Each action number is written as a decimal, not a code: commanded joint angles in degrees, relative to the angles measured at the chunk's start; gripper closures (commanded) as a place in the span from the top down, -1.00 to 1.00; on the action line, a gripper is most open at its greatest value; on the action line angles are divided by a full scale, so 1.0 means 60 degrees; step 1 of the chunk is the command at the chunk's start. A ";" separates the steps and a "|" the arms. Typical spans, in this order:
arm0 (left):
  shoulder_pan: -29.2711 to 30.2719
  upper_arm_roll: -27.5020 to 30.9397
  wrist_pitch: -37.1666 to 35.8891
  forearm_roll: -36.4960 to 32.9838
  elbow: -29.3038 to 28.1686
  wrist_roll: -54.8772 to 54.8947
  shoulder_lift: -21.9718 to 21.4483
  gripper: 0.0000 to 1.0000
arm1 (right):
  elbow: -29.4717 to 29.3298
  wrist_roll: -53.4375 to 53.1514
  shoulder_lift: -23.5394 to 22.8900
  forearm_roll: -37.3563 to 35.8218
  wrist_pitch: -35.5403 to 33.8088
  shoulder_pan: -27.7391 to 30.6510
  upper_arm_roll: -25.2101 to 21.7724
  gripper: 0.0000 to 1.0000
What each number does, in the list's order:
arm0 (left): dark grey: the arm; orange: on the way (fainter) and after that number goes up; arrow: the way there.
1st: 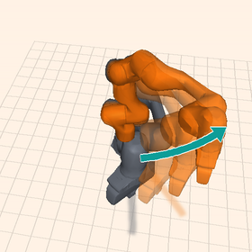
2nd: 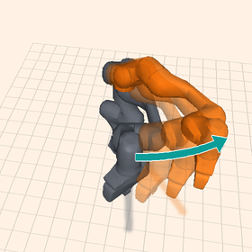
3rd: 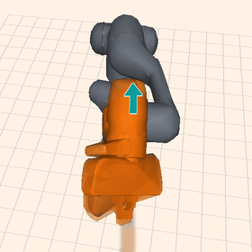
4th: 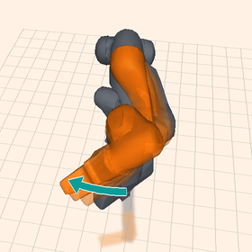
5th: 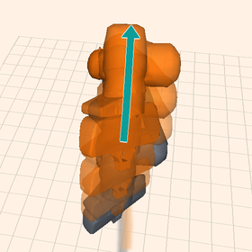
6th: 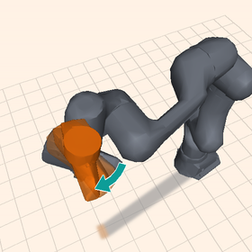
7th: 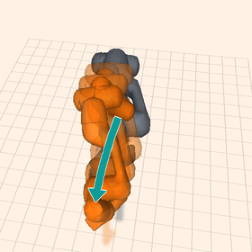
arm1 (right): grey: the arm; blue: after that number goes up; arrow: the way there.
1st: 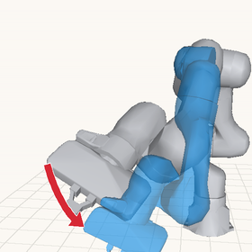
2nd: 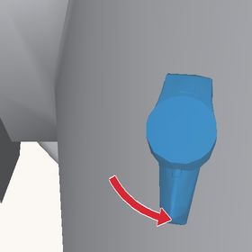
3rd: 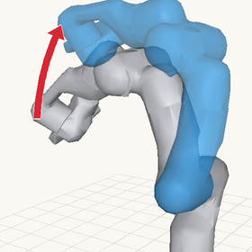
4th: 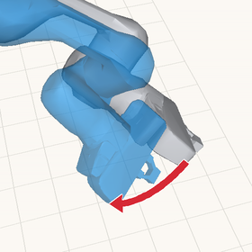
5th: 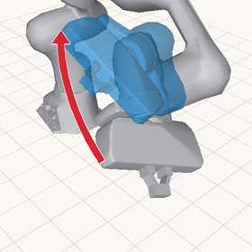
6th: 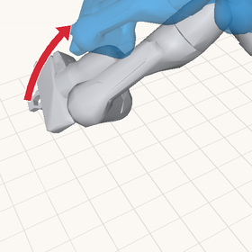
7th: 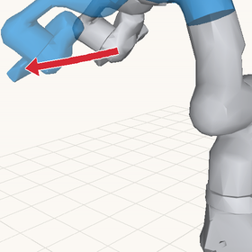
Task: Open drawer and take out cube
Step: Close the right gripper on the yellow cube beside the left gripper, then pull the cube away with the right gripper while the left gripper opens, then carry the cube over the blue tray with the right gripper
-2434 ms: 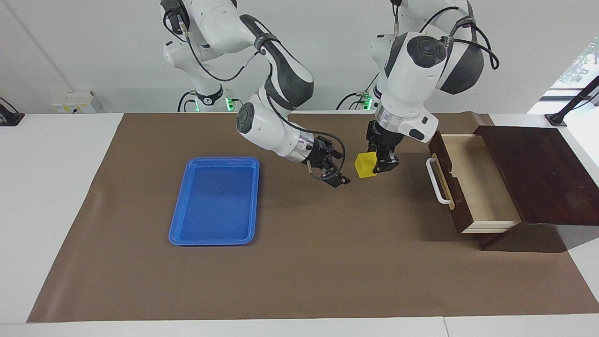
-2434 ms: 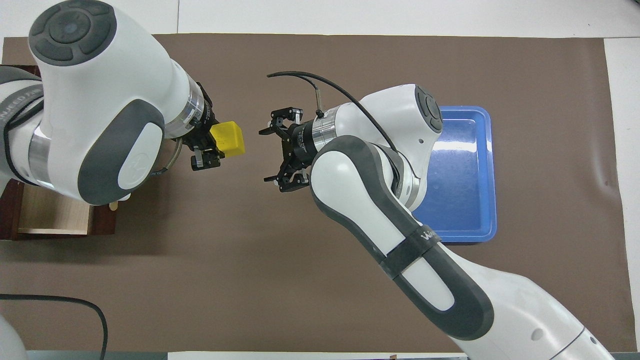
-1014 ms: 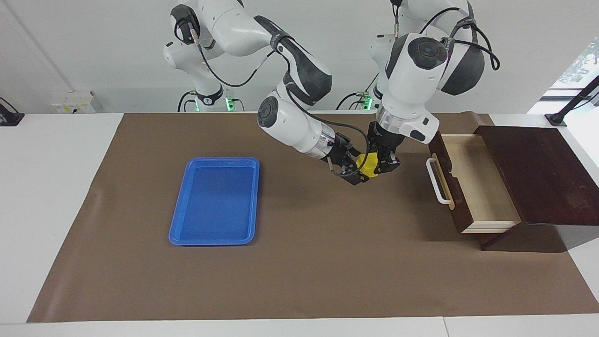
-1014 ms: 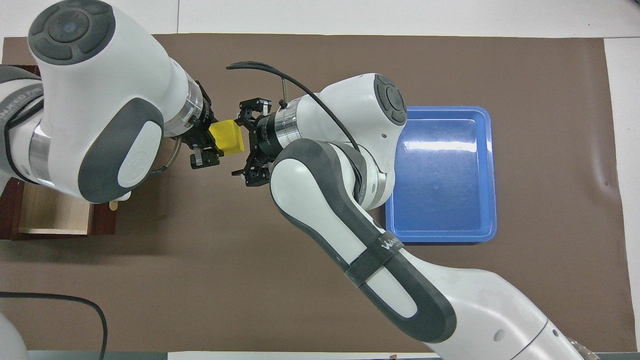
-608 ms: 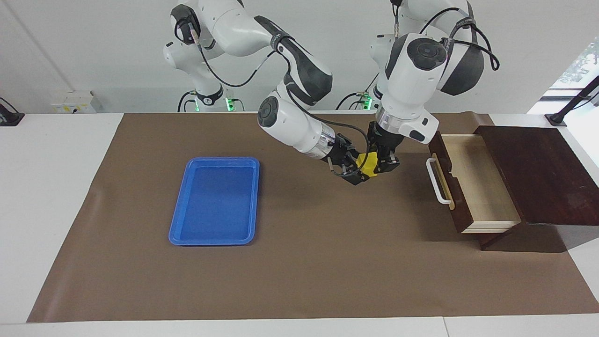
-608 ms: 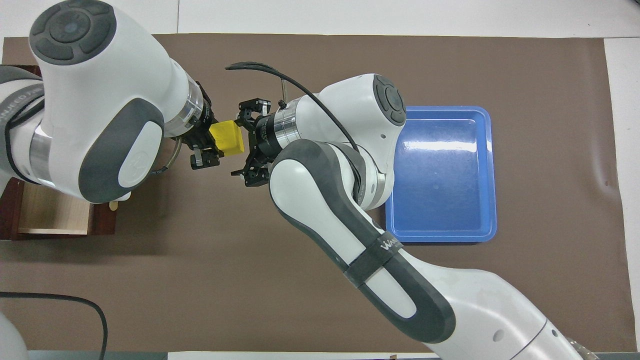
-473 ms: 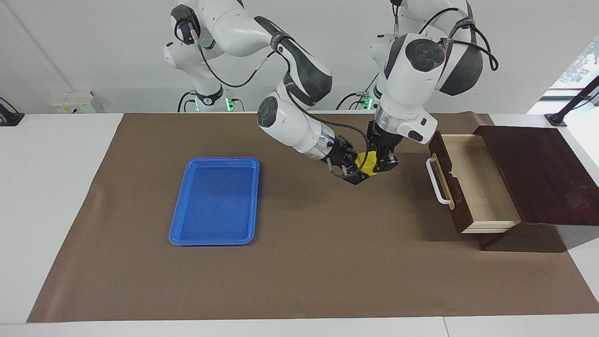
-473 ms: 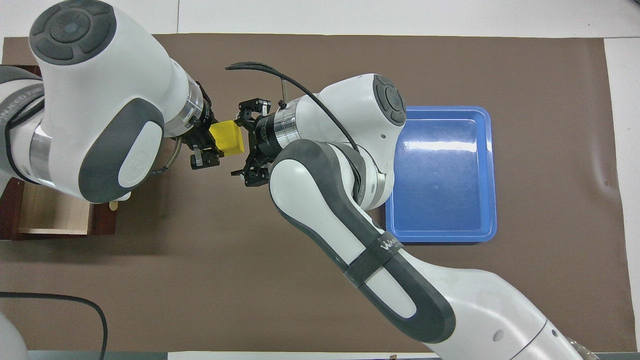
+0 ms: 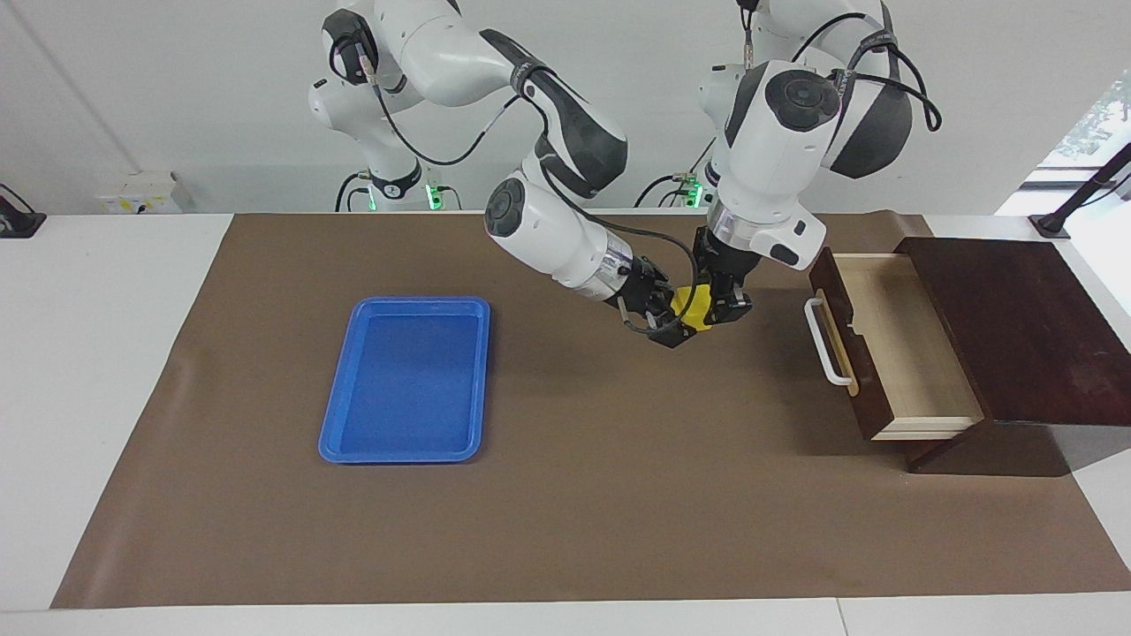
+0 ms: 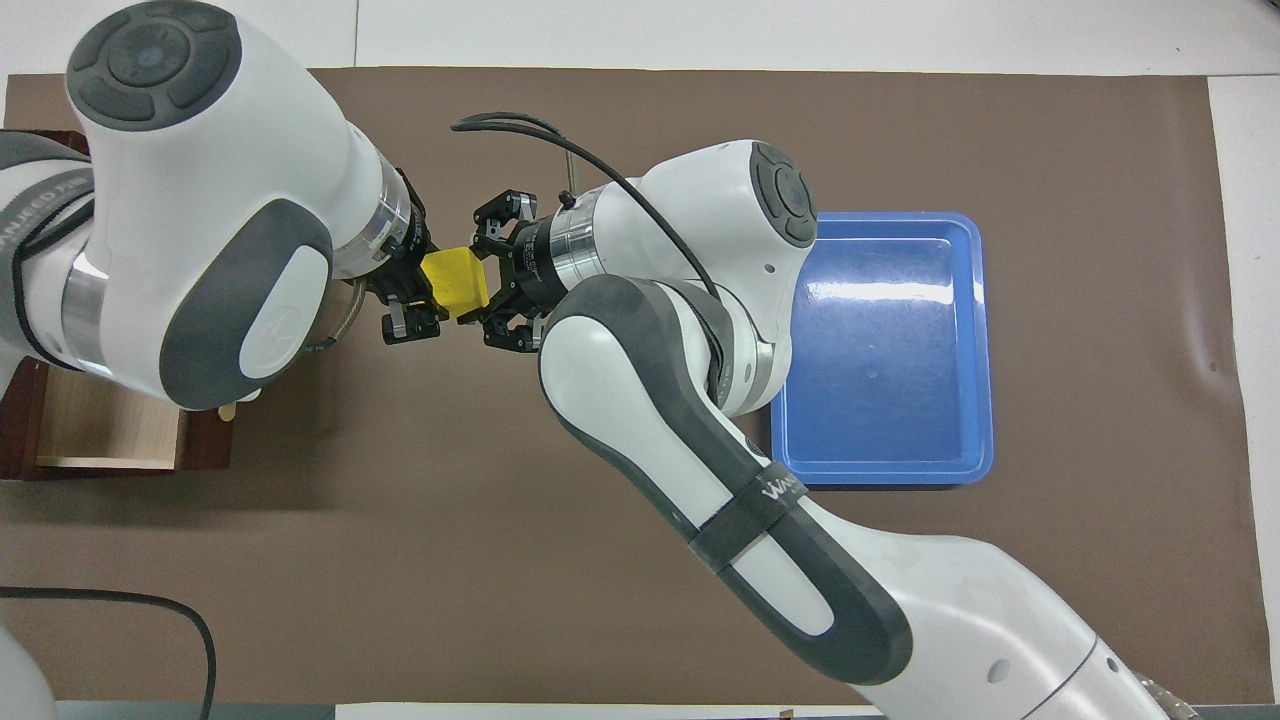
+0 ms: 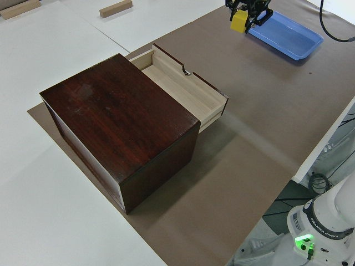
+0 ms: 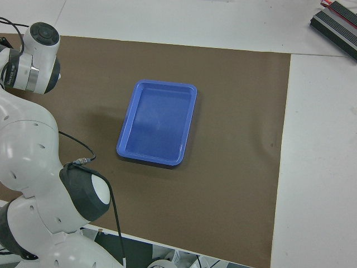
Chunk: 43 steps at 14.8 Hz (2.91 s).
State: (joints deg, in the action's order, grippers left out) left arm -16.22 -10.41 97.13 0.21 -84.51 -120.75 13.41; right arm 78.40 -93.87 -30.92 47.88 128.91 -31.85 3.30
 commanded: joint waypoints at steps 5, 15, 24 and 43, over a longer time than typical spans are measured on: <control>-0.0139 0.0109 0.0248 -0.0152 0.0081 0.0188 0.0095 -1.00 | -0.0425 -0.0249 -0.0090 -0.0172 -0.0215 -0.0009 0.0079 -1.00; -0.0051 0.0109 0.0248 -0.0122 0.0081 0.0350 0.0051 1.00 | -0.0425 -0.0249 -0.0090 -0.0172 -0.0200 0.0020 0.0094 -1.00; 0.0606 0.0182 0.1123 -0.0122 -0.1760 0.1577 -0.0665 1.00 | -0.0410 -0.0191 -0.0076 -0.0054 -0.1164 0.1862 0.0050 -1.00; 0.4825 0.0197 0.2606 -0.0723 -0.4168 0.7380 -0.1649 1.00 | 0.3983 0.5610 0.0833 -0.0172 -0.2061 0.5469 -0.0067 -1.00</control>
State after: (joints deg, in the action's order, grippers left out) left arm 9.94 -8.93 111.64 -2.22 -107.72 -79.66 5.01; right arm 98.40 -62.48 -28.34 47.68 115.39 0.25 2.64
